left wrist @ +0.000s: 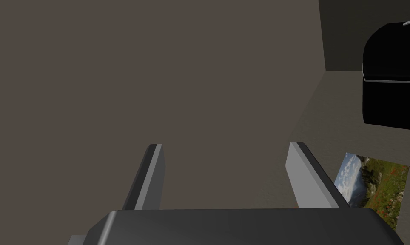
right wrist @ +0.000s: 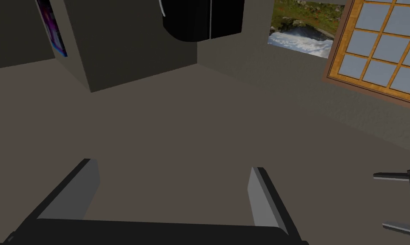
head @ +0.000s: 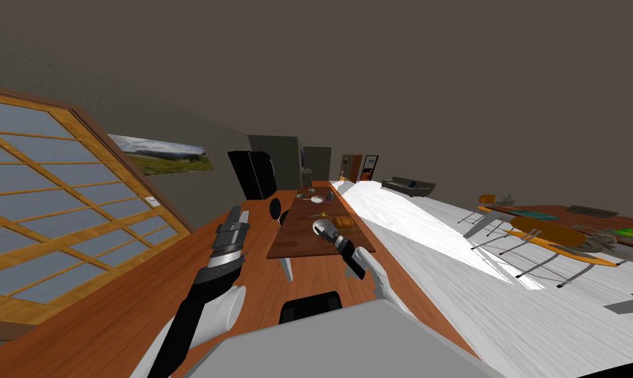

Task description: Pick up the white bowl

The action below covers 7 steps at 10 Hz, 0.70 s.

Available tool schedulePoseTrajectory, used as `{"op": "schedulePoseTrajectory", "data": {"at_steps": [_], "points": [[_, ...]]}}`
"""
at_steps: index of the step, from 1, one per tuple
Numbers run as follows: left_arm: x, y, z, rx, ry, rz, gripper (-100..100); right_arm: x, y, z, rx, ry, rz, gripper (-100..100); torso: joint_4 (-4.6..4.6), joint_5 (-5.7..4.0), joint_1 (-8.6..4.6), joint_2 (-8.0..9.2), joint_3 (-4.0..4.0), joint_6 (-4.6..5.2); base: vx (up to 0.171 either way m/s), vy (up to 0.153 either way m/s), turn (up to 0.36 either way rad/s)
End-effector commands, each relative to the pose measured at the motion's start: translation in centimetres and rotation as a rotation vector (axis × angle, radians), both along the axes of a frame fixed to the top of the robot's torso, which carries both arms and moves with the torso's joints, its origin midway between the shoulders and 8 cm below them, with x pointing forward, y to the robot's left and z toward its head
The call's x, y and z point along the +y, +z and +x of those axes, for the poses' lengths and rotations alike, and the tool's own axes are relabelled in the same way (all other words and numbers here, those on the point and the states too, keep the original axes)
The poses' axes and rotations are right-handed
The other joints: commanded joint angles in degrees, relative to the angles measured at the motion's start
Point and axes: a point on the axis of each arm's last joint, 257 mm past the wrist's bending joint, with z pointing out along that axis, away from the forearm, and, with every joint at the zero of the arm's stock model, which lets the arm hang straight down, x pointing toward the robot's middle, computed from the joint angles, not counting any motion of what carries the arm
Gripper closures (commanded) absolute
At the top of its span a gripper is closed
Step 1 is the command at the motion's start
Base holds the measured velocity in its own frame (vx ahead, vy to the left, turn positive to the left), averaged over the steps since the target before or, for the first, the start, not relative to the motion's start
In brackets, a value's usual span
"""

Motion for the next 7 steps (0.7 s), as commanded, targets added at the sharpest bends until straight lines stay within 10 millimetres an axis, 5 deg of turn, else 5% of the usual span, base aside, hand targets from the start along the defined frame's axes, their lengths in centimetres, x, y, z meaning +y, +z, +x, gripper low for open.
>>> {"op": "schedulePoseTrajectory", "data": {"at_steps": [1,7], "points": [[0.0,0.0,0.0,0.000,0.000,0.000,0,0.7,-1.6,0.4,-0.009,0.023,-0.086,-100,0.00,0.00,0.00,0.00,0.00,0.00,0.002,0.003,-0.026],[0.0,0.0,0.0,0.000,0.000,0.000,0,1.4,-5.4,1.0,-0.050,0.073,-0.325,-100,-0.01,0.01,0.04,-0.03,-0.02,0.00,0.004,0.008,-0.018]]}}
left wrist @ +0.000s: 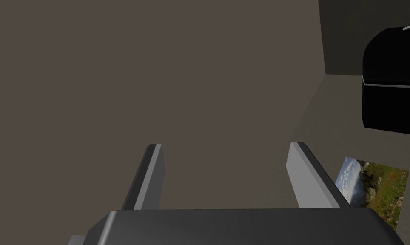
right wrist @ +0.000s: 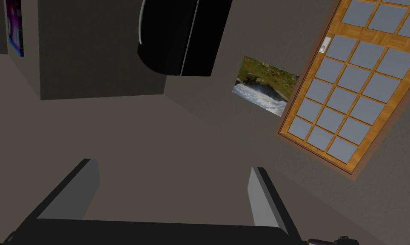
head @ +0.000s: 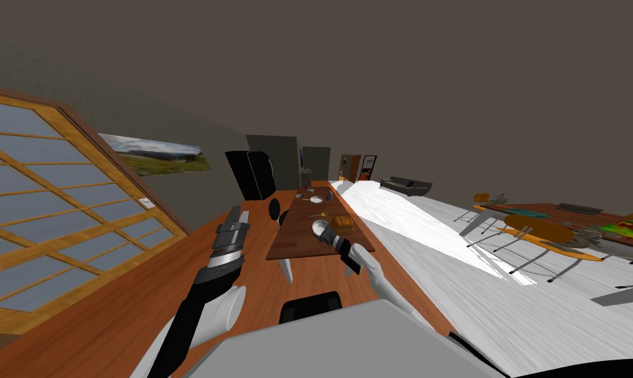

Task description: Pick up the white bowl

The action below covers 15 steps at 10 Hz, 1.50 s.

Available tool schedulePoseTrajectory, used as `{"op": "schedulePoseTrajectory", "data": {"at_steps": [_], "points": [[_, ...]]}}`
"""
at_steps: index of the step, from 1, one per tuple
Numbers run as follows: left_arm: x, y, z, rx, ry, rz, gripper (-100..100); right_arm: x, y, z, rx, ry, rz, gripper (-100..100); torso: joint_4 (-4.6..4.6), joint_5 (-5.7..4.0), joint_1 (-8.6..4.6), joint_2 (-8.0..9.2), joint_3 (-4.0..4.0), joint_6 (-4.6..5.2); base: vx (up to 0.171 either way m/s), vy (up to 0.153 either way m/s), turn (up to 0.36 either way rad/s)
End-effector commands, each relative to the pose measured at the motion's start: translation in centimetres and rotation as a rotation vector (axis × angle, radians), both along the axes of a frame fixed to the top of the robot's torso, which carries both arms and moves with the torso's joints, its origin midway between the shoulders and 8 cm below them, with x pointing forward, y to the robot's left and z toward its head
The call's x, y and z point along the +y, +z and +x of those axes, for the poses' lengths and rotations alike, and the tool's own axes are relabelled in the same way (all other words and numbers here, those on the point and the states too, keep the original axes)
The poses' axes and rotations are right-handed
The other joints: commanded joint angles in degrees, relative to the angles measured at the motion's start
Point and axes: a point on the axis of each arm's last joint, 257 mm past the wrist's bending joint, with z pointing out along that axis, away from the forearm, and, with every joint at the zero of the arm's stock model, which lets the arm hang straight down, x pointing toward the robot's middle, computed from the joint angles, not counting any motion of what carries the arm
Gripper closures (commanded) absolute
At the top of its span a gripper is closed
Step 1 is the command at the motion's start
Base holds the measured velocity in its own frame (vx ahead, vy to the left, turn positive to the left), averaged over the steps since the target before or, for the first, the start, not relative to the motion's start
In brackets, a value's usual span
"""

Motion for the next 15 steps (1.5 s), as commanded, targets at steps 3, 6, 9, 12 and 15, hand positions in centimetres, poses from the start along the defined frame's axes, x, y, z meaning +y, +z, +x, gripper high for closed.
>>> {"op": "schedulePoseTrajectory", "data": {"at_steps": [3,6,9,12,15], "points": [[0.0,0.0,0.0,0.000,0.000,0.000,0,0.0,-2.3,0.3,-0.027,0.033,-0.145,-100,0.00,0.00,0.00,0.00,0.00,0.00,0.005,0.013,-0.014],[0.0,0.0,0.0,0.000,0.000,0.000,0,-0.2,-4.2,0.7,-0.046,0.061,-0.257,-100,0.00,0.00,0.01,-0.01,-0.01,0.00,0.008,0.016,-0.015],[0.0,0.0,0.0,0.000,0.000,0.000,0,-0.6,-6.0,1.0,-0.064,0.090,-0.370,-100,-0.01,0.01,0.06,-0.03,-0.02,0.00,0.011,0.025,-0.015],[0.0,0.0,0.0,0.000,0.000,0.000,0,-1.3,-7.8,1.3,-0.080,0.118,-0.477,-100,0.00,0.01,0.05,-0.01,0.00,0.00,0.008,0.022,-0.015],[0.0,0.0,0.0,0.000,0.000,0.000,0,-3.0,-10.7,2.1,-0.098,0.169,-0.649,-100,0.00,0.02,0.06,-0.02,-0.01,0.00,0.015,0.036,-0.027]]}}
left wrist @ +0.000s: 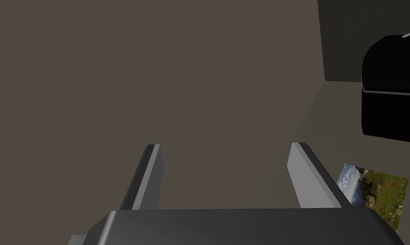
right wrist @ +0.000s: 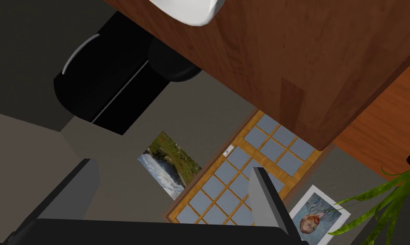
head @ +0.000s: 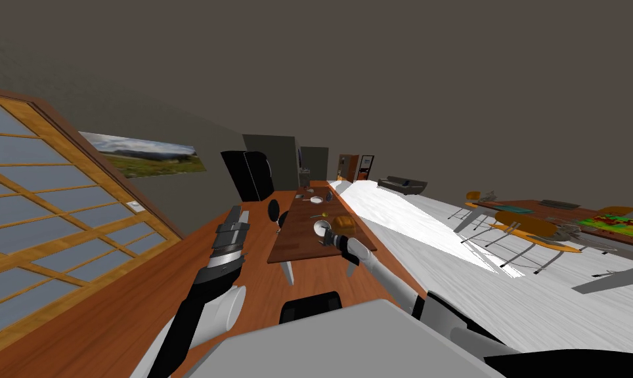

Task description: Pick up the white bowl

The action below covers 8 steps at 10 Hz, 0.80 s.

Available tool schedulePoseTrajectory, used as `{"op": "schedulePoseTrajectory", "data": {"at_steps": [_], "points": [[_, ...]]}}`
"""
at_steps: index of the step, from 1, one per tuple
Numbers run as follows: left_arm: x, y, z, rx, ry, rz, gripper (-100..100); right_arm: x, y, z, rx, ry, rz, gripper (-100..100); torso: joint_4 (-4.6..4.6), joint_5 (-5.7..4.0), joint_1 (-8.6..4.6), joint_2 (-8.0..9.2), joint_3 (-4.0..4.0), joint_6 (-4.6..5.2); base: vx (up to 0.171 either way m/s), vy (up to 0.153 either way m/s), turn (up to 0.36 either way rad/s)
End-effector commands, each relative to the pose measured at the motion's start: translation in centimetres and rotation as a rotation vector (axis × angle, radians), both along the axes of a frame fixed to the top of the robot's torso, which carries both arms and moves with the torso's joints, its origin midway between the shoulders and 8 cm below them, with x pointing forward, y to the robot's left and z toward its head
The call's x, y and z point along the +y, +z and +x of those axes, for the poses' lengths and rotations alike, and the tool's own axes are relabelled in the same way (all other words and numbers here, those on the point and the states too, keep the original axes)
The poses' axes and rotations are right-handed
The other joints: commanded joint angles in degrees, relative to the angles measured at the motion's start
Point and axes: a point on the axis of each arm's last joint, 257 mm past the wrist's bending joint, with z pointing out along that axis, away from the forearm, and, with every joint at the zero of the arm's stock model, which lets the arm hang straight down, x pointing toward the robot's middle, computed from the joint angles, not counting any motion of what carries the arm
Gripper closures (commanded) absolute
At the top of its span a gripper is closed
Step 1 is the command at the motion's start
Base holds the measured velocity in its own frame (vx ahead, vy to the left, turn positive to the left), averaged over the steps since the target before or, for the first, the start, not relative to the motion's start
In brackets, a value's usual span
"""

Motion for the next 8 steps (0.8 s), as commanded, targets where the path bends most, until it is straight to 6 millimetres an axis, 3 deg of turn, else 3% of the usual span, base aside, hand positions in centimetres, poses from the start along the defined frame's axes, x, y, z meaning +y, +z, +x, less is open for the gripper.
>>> {"op": "schedulePoseTrajectory", "data": {"at_steps": [1,8], "points": [[0.0,0.0,0.0,0.000,0.000,0.000,0,-0.7,-1.3,0.2,-0.010,0.017,-0.070,-100,0.00,0.00,0.00,0.00,0.00,0.00,0.019,0.039,-0.016],[0.0,0.0,0.0,0.000,0.000,0.000,0,-6.0,-6.4,1.6,-0.029,0.108,-0.413,-100,0.00,0.00,-0.02,0.01,0.00,0.00,0.020,0.045,-0.020]]}}
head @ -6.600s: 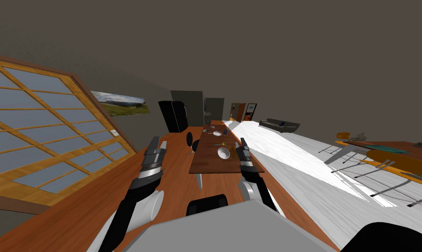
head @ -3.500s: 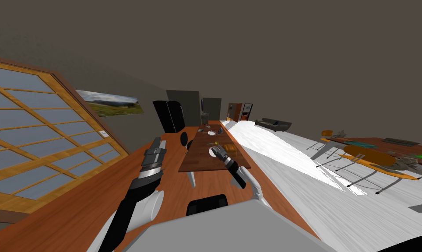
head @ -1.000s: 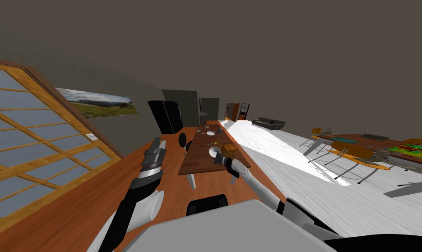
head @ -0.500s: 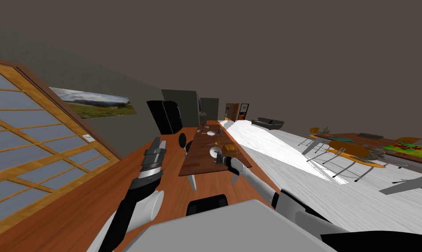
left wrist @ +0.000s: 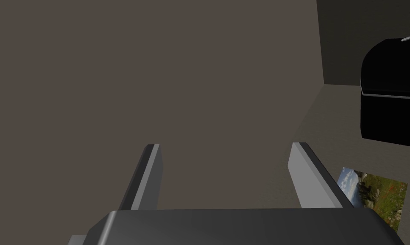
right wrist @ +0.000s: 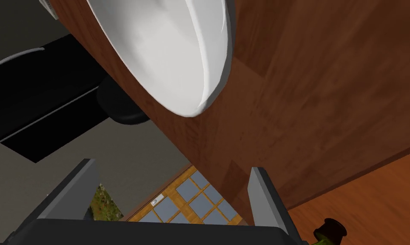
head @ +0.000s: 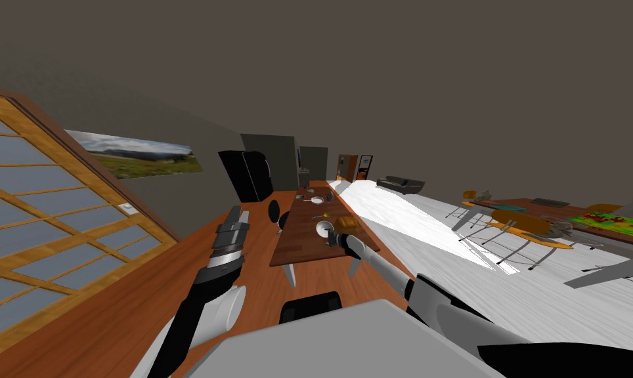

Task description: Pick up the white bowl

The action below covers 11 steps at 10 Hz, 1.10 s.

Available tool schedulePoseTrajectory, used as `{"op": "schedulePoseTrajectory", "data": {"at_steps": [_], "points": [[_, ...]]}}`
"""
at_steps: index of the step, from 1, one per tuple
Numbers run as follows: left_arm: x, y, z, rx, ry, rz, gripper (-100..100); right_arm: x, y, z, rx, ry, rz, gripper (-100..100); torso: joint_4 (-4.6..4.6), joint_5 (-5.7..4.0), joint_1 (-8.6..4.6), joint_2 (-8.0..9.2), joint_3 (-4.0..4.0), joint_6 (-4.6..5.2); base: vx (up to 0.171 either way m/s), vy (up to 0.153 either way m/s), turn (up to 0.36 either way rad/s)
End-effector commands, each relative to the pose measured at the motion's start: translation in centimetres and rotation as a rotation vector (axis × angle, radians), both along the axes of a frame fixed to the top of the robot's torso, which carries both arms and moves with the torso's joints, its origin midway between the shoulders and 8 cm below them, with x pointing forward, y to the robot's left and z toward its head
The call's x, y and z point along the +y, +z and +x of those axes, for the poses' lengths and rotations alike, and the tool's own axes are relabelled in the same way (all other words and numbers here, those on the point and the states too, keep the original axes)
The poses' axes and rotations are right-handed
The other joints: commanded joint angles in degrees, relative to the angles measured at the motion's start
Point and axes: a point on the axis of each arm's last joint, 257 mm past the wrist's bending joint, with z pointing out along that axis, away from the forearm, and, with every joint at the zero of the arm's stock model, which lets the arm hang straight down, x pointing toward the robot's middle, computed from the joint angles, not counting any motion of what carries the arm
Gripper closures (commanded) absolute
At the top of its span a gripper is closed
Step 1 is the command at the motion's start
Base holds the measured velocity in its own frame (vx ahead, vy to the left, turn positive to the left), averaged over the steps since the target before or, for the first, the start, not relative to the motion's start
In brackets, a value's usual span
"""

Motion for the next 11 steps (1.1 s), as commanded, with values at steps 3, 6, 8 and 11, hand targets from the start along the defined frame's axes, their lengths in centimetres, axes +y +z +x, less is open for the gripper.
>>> {"op": "schedulePoseTrajectory", "data": {"at_steps": [3,6,8,11], "points": [[0.0,0.0,0.0,0.000,0.000,0.000,0,-2.5,-1.7,0.3,-0.003,0.032,-0.131,-100,-0.01,-0.01,-0.05,-0.02,-0.01,0.00,0.023,0.040,-0.019],[0.0,0.0,0.0,0.000,0.000,0.000,0,-5.4,-3.4,0.6,0.003,0.064,-0.264,-100,-0.01,0.00,0.02,-0.05,-0.03,0.00,0.029,0.055,-0.018],[0.0,0.0,0.0,0.000,0.000,0.000,0,-8.0,-4.7,0.6,0.014,0.091,-0.374,-100,-0.01,0.00,0.00,-0.04,-0.02,0.00,0.041,0.060,-0.012],[0.0,0.0,0.0,0.000,0.000,0.000,0,-10.5,-6.2,0.0,0.040,0.115,-0.467,-100,-0.03,0.00,0.00,-0.14,-0.08,-0.01,0.057,0.052,-0.006]]}}
